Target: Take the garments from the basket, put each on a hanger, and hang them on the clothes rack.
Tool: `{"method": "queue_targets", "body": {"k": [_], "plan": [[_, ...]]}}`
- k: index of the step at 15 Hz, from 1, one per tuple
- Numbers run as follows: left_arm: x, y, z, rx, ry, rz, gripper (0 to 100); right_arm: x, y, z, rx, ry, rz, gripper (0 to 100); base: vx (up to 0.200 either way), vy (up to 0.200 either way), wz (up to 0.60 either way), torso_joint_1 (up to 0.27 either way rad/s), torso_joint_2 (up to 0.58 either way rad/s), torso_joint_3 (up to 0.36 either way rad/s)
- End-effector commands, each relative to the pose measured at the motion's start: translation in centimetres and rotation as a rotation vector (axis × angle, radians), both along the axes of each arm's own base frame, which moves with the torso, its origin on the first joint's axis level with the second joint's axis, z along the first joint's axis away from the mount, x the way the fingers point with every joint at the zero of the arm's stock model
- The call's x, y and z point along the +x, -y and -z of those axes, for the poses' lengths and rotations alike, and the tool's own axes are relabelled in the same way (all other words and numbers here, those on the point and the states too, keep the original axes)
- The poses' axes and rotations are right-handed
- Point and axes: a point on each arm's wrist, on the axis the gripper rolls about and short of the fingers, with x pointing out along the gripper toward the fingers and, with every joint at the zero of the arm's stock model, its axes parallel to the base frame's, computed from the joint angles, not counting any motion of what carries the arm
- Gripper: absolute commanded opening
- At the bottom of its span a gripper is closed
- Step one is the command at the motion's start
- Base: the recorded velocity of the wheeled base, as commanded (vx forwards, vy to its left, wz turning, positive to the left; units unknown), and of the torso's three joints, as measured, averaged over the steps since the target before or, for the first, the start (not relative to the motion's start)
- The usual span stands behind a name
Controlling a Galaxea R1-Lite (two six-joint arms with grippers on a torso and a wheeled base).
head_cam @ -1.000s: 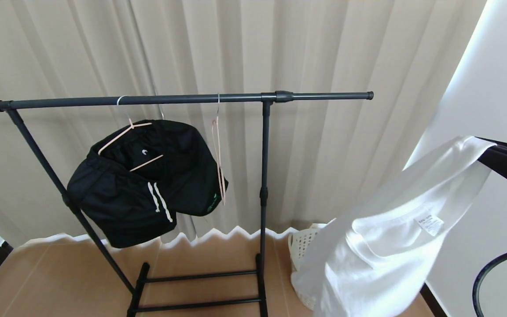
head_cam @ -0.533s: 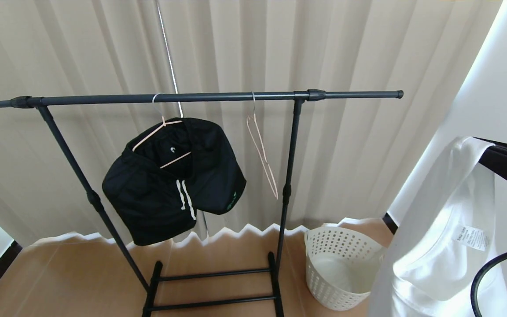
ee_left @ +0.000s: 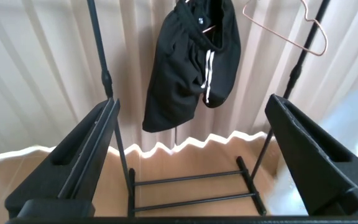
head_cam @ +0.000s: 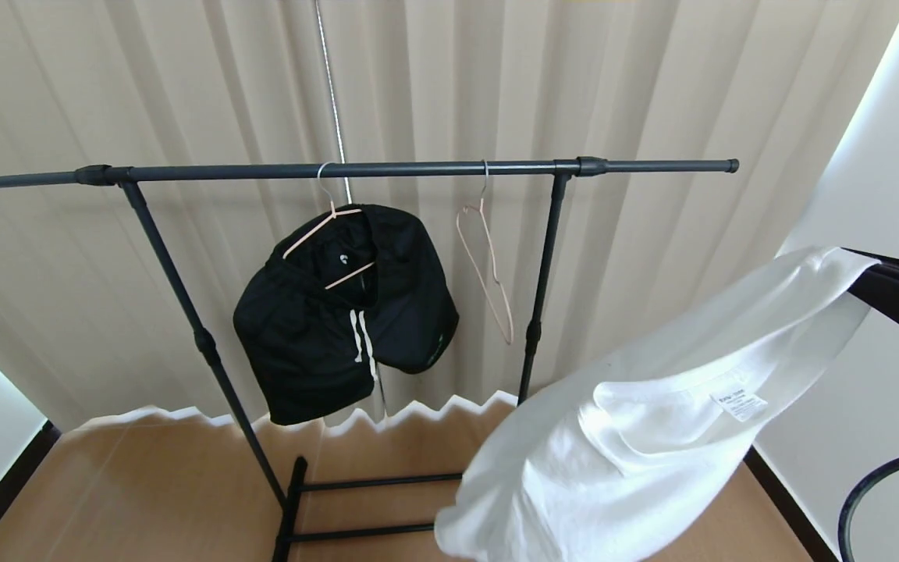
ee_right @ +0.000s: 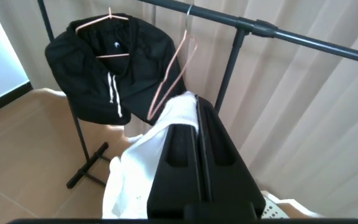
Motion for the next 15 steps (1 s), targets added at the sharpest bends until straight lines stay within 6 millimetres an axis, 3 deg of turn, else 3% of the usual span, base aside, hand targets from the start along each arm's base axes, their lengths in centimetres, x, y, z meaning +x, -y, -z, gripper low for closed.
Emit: {"method": "queue_targets", "body": {"k": [1, 6, 12, 15], "plan": [[0.0, 0.0, 0.0, 0.0, -0.001, -0.001, 100, 0.4, -0.2, 0.6, -0.011, -0.031, 0.0, 0, 0.0, 0.0, 0.0, 0.0, 0.0, 0.0], [0.0, 0.0, 0.0, 0.001, 0.0, 0.002, 100, 2.5, -1.8, 3.5, -0.027, -0.062, -0.048, 0, 0.0, 0.0, 0.0, 0.0, 0.0, 0.0], [0.0, 0.0, 0.1, 0.017, -0.007, 0.002, 100, 2.9, -2.5, 4.1, -0.048, -0.029, -0.068, 0, 0.0, 0.0, 0.0, 0.0, 0.0, 0.0], [0.0, 0.0, 0.1, 0.037, -0.008, 0.0, 100, 2.8, -2.5, 2.9, -0.057, 0.029, -0.064, 0, 0.0, 0.0, 0.0, 0.0, 0.0, 0.0]]}}
